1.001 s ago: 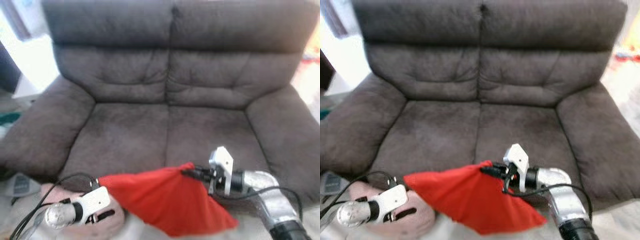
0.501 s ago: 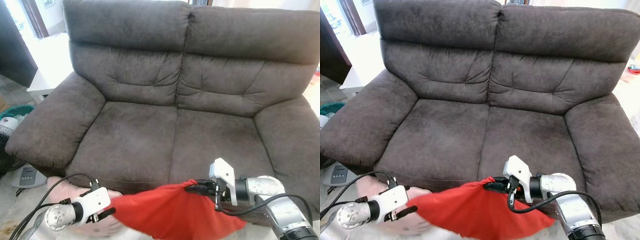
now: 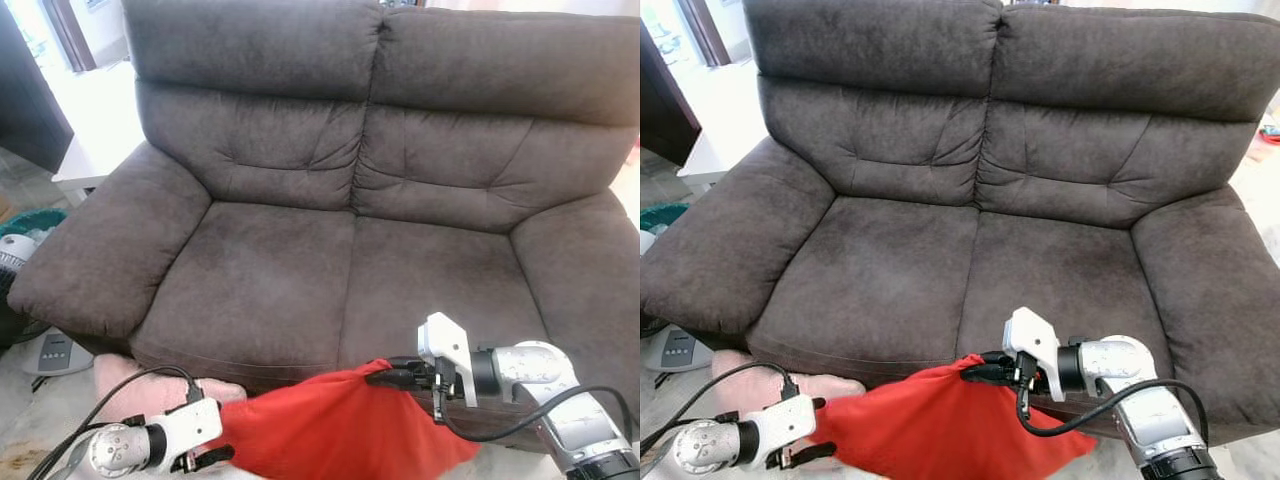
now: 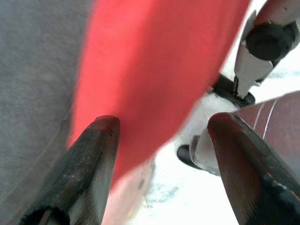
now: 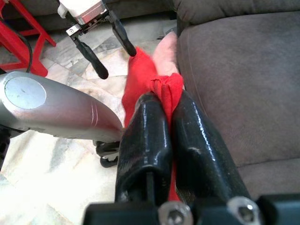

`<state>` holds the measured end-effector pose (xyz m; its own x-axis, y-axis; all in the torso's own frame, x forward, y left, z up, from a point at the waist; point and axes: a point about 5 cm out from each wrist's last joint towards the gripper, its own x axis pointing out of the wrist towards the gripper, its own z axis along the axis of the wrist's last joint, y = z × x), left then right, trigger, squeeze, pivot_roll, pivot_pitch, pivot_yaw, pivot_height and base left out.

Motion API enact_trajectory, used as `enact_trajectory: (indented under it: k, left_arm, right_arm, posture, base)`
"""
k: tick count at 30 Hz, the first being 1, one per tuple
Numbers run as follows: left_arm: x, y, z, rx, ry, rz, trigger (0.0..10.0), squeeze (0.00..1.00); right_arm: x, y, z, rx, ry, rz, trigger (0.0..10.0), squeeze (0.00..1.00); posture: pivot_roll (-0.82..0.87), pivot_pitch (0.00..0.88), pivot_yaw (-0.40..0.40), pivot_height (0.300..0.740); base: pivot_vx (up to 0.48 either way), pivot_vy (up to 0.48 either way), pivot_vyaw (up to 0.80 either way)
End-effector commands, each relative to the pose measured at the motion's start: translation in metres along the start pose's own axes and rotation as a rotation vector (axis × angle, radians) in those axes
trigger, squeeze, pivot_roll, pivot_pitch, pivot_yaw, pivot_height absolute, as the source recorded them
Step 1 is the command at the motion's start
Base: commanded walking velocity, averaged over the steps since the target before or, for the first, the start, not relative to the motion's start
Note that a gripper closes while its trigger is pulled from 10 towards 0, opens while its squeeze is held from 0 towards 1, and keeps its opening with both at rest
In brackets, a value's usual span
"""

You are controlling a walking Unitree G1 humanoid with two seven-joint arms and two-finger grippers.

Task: Move the pillow to the sofa from floor

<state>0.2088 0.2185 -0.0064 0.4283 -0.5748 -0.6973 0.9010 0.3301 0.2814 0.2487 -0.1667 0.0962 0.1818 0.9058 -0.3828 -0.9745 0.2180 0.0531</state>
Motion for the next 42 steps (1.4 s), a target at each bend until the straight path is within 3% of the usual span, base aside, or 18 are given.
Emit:
enact_trajectory:
  k: [1, 8, 12, 19, 22, 34, 38, 42]
  left_arm:
    - [0.003, -0.006, -0.009, 0.015, 0.048, -0.009, 10.0, 0.00]
    - [0.003, 0.001, -0.013, 0.037, 0.068, 0.095, 10.0, 0.00]
    - [0.003, 0.013, -0.005, 0.065, 0.017, 0.177, 10.0, 0.00]
    - [-0.004, 0.021, 0.006, 0.115, -0.054, 0.159, 10.0, 0.00]
    - [-0.008, 0.014, -0.001, 0.125, -0.037, 0.094, 10.0, 0.00]
    - [0.009, -0.018, -0.011, 0.045, 0.007, -0.089, 10.0, 0.00]
    - [0.011, -0.022, -0.015, 0.039, 0.039, -0.108, 10.0, 0.00]
    - [0.010, -0.017, -0.020, 0.057, 0.084, -0.039, 10.0, 0.00]
  right_arm:
    - [-0.002, 0.001, 0.029, -0.111, -0.085, 0.031, 10.0, 0.00]
    - [-0.005, 0.002, 0.033, -0.126, -0.085, 0.036, 10.0, 0.00]
    - [-0.005, 0.003, 0.032, -0.122, -0.076, 0.041, 10.0, 0.00]
    - [-0.005, 0.005, 0.024, -0.125, -0.025, 0.074, 10.0, 0.00]
    - [-0.009, 0.007, 0.028, -0.140, -0.026, 0.094, 10.0, 0.00]
    - [-0.012, 0.008, 0.042, -0.199, -0.030, 0.123, 10.0, 0.00]
    - [-0.013, 0.008, 0.045, -0.213, -0.029, 0.128, 10.0, 0.00]
    - [-0.014, 0.008, 0.049, -0.228, -0.026, 0.133, 10.0, 0.00]
  posture:
    - [0.19, 0.052, -0.047, 0.740]
    - [0.18, 0.041, -0.050, 0.740]
    - [0.18, 0.030, -0.054, 0.740]
    - [0.19, 0.032, -0.056, 0.740]
    - [0.18, 0.034, -0.057, 0.740]
    - [0.17, 0.030, -0.067, 0.740]
    - [0.16, 0.031, -0.070, 0.740]
    - [0.16, 0.036, -0.074, 0.740]
  base:
    - [0.000, 0.000, 0.00]
    - [0.000, 0.000, 0.00]
    - [0.000, 0.000, 0.00]
    - [0.000, 0.000, 0.00]
    - [0.000, 0.000, 0.00]
    - [0.000, 0.000, 0.00]
    - [0.000, 0.000, 0.00]
    - [0.000, 0.000, 0.00]
